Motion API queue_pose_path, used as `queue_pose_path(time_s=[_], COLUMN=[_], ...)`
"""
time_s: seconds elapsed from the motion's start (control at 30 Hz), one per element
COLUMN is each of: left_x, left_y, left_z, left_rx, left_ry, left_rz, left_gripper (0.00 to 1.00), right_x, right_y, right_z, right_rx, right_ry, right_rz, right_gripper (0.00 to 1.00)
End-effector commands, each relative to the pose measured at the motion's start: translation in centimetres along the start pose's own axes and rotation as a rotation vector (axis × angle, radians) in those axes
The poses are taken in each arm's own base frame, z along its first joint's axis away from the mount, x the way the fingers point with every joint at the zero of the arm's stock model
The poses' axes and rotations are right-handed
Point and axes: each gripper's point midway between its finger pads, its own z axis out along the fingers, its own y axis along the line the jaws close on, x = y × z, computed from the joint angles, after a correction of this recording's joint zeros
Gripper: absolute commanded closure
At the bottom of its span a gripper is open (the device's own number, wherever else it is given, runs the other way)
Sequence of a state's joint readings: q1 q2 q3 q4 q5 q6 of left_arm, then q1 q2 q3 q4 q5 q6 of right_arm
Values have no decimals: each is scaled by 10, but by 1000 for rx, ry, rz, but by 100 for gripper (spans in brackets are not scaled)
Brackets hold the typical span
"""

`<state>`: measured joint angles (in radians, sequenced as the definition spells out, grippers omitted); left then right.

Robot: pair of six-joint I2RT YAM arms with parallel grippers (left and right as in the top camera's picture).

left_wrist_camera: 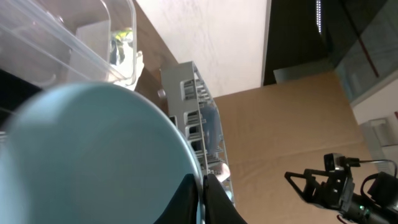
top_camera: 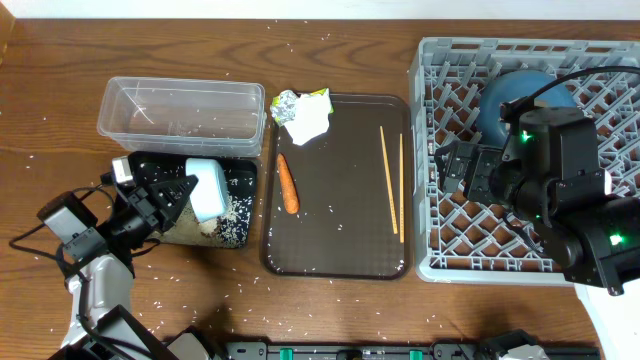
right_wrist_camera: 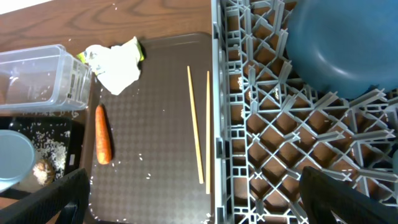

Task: Sort waste into correct bins and load items into the dishwasher rack
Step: 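Tilt the held white bowl over the black tray to pour out rice, then carry the white bowl with the left gripper over the brown tray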

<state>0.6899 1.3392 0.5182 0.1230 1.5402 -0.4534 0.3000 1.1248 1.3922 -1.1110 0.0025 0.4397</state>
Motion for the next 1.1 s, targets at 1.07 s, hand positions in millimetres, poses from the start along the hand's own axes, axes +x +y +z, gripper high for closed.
queue_pose_path(time_s=[1.07], left_x=[46], left_y=[-96], left_z=[79], left_rx=[143], left_ry=[223], left_rz=[300], left_gripper=[94], right_x=[6], right_y=[-3], right_z=[-4], right_rx=[1], right_ry=[20], right_rz=[-29], right_gripper=[1])
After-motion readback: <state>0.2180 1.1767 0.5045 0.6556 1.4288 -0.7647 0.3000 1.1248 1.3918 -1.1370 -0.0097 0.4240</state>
